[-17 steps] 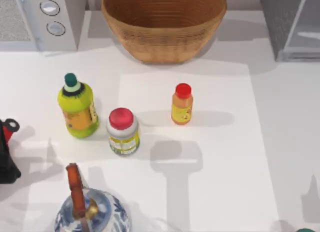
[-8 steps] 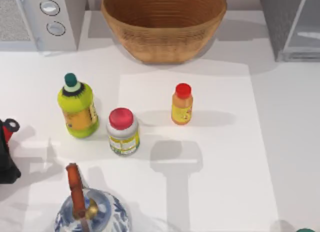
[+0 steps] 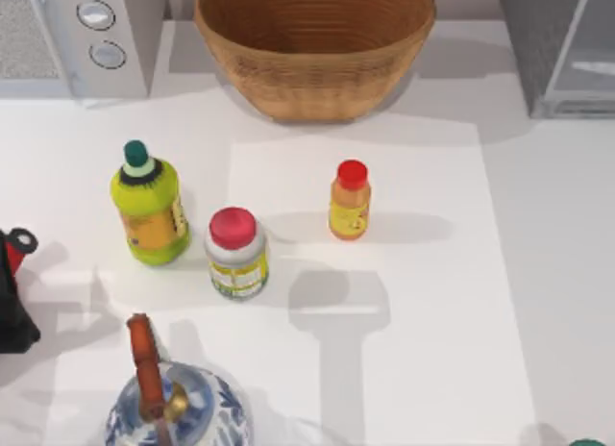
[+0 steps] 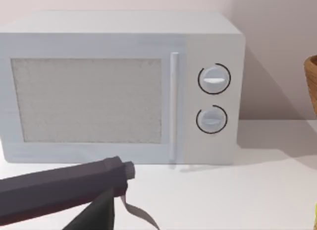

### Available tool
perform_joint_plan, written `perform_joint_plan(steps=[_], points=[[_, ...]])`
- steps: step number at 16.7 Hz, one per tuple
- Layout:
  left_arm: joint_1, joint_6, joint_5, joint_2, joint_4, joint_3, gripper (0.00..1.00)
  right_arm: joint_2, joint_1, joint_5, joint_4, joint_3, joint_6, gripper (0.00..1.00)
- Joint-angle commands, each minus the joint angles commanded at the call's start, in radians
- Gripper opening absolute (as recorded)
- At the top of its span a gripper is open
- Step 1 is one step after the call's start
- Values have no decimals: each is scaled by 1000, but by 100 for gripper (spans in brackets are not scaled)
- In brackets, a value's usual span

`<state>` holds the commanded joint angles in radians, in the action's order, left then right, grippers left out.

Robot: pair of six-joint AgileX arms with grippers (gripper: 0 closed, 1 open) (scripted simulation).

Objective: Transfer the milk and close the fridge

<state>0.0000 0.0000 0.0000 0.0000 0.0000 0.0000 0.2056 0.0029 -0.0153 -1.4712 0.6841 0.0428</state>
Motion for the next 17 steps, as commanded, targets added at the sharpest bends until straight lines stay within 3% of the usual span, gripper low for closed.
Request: perform_joint_plan(steps=[3,6,17], points=[[0,0,0,0,0,0,100,-121,-123,-78,-13,81,126,100],[0,0,0,0,0,0,100,-333,-336,-195,-33,193,348,100],[0,0,0,0,0,0,100,-1535,-1375,-725,-64,559,1550,100]])
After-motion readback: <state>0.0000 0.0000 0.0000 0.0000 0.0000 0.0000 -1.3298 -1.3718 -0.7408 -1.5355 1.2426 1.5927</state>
